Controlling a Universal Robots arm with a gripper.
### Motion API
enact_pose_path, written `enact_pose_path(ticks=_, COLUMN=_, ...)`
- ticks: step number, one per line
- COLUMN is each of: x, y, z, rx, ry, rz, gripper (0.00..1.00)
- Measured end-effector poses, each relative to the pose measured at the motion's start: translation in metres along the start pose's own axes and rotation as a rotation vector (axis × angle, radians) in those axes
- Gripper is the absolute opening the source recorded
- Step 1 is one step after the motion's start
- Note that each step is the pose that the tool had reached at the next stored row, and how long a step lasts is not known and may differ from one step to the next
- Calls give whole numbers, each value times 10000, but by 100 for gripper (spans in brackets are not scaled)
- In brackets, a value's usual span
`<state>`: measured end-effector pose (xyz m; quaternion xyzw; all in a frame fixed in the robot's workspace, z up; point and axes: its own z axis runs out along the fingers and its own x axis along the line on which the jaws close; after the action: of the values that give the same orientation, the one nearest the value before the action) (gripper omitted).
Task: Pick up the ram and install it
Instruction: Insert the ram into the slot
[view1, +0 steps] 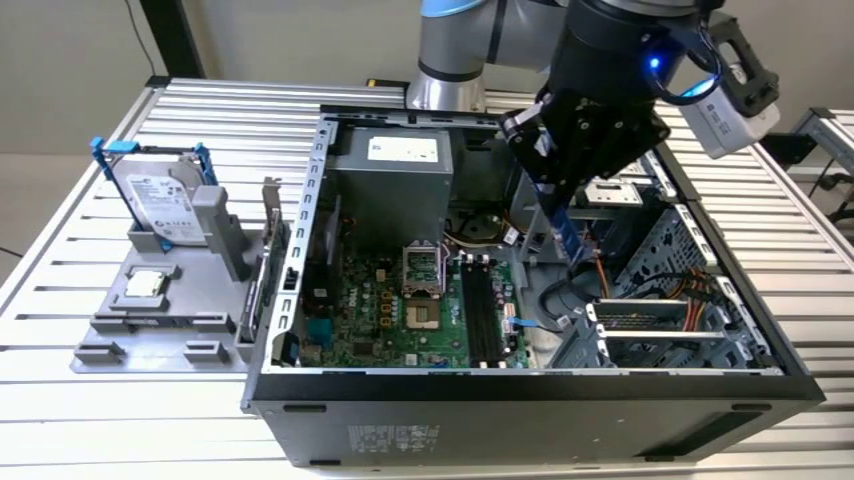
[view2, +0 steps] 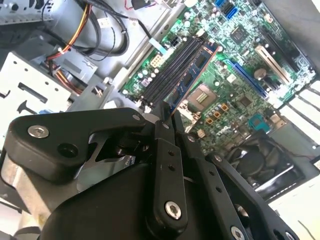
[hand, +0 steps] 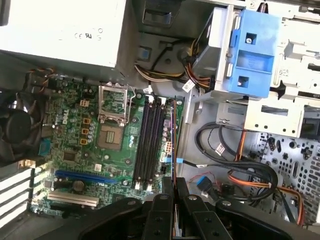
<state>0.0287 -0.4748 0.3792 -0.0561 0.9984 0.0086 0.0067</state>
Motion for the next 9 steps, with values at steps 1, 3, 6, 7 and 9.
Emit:
enact_pose_path(ticks=1, x=0, y=0, z=2, rx=1, ry=-2, rz=83, gripper=0)
enact_pose_path(ticks=3, x=0, y=-1, z=5, rx=2, ry=-5, rz=248, gripper=0)
enact_pose_path(ticks=6, x=0, y=-1, z=9, rx=5, ry=-8, rz=485, gripper=0)
enact_pose_path(ticks=7, x=0, y=-1, z=10, rx=7, ry=-10, rz=559, gripper=0)
enact_pose_path(ticks=9, x=0, y=-1, z=13, rx=8, ry=-12, rz=697, gripper=0)
